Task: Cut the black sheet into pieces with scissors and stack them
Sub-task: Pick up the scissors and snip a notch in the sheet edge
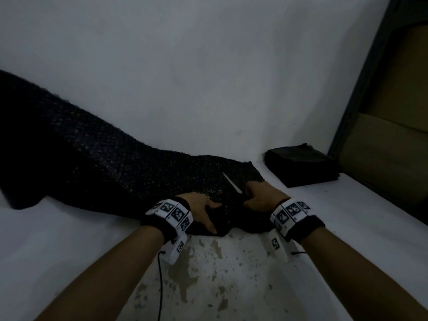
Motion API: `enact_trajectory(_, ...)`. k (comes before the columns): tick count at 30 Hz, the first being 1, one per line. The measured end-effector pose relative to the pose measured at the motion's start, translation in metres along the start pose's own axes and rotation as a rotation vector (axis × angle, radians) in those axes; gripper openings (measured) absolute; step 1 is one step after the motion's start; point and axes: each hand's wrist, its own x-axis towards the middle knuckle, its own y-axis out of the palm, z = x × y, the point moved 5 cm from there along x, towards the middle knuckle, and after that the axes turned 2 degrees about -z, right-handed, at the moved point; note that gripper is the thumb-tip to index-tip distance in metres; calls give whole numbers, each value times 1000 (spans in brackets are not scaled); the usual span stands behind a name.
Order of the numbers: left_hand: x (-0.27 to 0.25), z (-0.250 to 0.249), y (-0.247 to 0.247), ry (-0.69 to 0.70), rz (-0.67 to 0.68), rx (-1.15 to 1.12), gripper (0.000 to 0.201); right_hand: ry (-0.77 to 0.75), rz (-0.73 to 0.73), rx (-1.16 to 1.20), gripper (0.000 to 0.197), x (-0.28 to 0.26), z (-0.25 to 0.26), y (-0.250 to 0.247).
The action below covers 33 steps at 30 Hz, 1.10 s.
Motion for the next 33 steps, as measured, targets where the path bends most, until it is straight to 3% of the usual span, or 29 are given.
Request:
enact_trajectory(4,1,0,3,1,-3,14,98,37,26,18,28,2,-12,11)
enact_trajectory(12,-13,16,12,-34,50,67,95,80,62,-17,48,9,-31,18)
enact_trajectory(16,-13,15,14,-10,54,54,91,94,101,-48,39,5,-42,13)
enact_trajectory(20,-9,-1,12,17,32,75,79,94,-34,70,22,3,-55,7)
enact_trajectory(24,-6,-10,10,33,16,77,75,85,-178,375,26,-9,-49,-4)
enact_trajectory(27,-7,-10,10,67,2,67,72,27,-45,364,20,-22,-32,2)
enact_trajectory(29,-8,-7,11,92,-18,43,68,36,69,306,28,-31,-26,13)
enact_trajectory(33,-9,-2,11,168,-111,-174,42,81,51,324,20,-35,-32,25)
